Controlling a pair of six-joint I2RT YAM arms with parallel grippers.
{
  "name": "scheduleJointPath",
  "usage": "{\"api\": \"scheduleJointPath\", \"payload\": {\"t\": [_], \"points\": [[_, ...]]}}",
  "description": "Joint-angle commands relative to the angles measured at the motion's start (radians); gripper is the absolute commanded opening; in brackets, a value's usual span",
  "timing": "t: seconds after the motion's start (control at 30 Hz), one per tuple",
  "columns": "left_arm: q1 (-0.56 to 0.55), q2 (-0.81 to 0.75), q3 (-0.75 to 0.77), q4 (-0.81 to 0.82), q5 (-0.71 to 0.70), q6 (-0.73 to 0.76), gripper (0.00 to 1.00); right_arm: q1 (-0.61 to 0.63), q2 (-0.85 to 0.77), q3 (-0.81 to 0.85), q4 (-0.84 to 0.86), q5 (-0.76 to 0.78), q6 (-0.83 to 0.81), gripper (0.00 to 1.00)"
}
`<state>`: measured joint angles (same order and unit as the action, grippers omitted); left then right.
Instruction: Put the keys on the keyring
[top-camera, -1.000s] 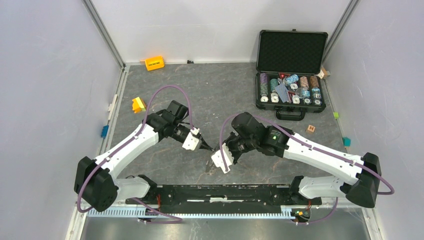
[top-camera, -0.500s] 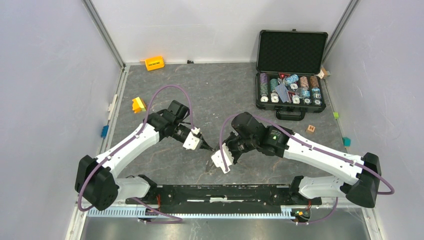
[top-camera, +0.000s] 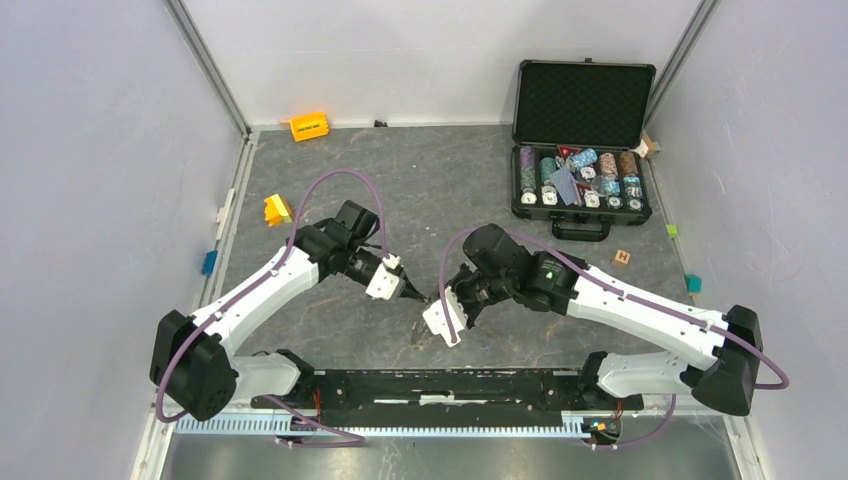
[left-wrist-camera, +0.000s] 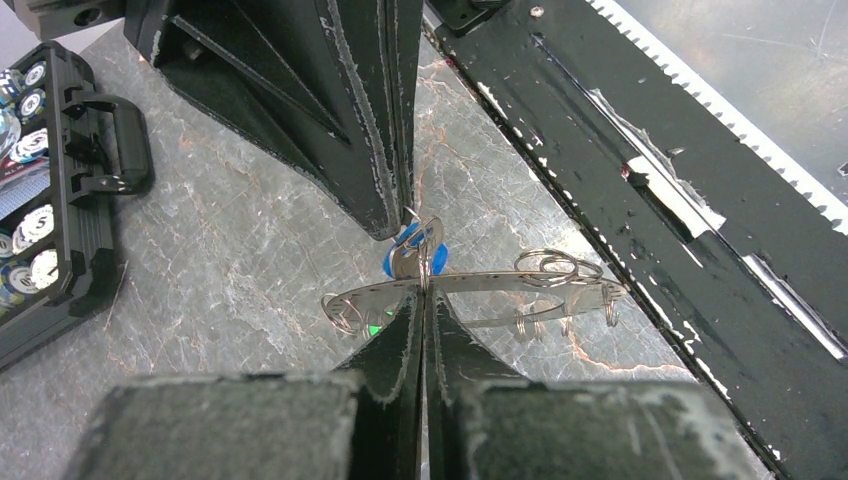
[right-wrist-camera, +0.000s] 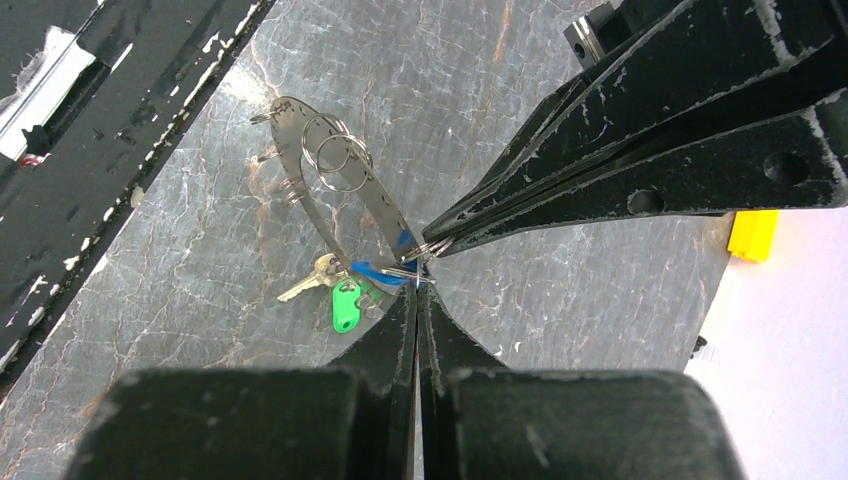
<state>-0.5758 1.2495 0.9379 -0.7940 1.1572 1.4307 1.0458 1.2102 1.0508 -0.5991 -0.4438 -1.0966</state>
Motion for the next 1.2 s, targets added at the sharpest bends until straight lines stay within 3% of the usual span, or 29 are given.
{"api": "scheduleJointPath", "payload": {"t": [0.0,0.77,1.17], "points": [[-0.003,0.002,0.047,0.001,0.035,-0.002,0.02,0.006,-0.018,0.036,0.022,-0.042,0.0,0.0],[-0.006,-0.027,0.031,0.001,0.03,0.034,0.02,0.006,0.04,0.031,0.127,-0.023,0.129,0.0],[-0.012,-0.087,-0.016,0.001,0.062,0.092,0.02,0.005,0.062,0.02,0.153,0.038,0.115,0.0]]}}
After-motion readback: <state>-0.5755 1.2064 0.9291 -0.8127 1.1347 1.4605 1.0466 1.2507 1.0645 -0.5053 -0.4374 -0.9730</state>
